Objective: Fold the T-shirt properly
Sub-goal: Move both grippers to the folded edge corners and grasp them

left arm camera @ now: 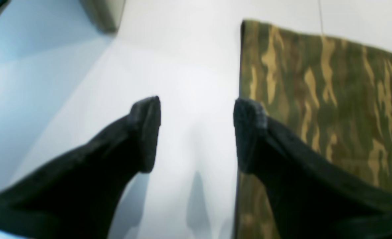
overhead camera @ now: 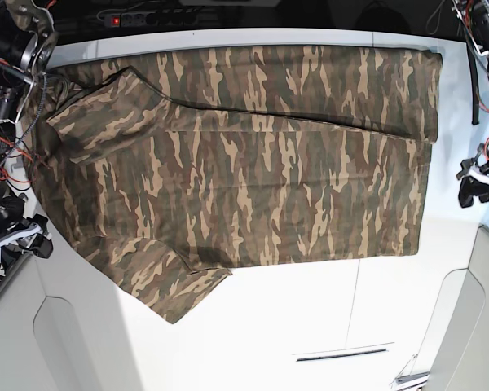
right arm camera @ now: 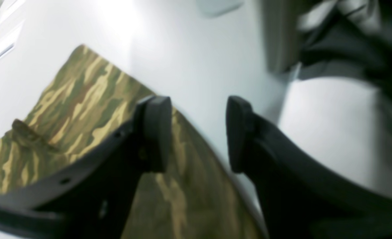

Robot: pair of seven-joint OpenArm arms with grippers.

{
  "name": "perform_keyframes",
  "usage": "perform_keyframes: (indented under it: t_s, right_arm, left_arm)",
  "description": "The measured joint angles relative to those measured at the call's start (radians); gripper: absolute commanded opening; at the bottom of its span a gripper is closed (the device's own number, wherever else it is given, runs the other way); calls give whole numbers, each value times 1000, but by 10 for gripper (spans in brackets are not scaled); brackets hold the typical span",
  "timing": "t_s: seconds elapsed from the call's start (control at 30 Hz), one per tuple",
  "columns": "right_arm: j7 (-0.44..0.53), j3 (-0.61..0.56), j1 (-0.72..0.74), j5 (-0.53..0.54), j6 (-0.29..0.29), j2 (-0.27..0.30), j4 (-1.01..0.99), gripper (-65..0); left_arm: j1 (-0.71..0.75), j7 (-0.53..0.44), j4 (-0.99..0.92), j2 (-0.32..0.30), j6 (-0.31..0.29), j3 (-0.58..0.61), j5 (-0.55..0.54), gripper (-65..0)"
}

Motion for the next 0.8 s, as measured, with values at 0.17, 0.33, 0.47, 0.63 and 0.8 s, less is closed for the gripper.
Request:
perform_keyframes:
  t_s: [0.17, 0.33, 0.47, 0.63, 0.8]
  right_arm:
    - [75, -1, 12, -49, -10, 5, -111, -384]
    - [75, 0, 13, -51, -9, 3, -178, -384]
    - [89, 0, 15, -43, -5, 5, -198, -384]
    - [92, 0, 15, -35, -3, 2, -202, -384]
    - [101, -6, 16, -34, 5, -28, -202, -384]
  left_arm:
    - [-114, -6, -139, -1, 2, 81, 40, -278]
    - [-208, -24, -302, 0, 2, 169, 42, -278]
    - [-247, -55, -397, 4, 3, 204, 52, -278]
    - [-275, -74, -424, 39, 2, 207, 70, -278]
    - [-280, -89, -425, 79, -2, 206, 69, -278]
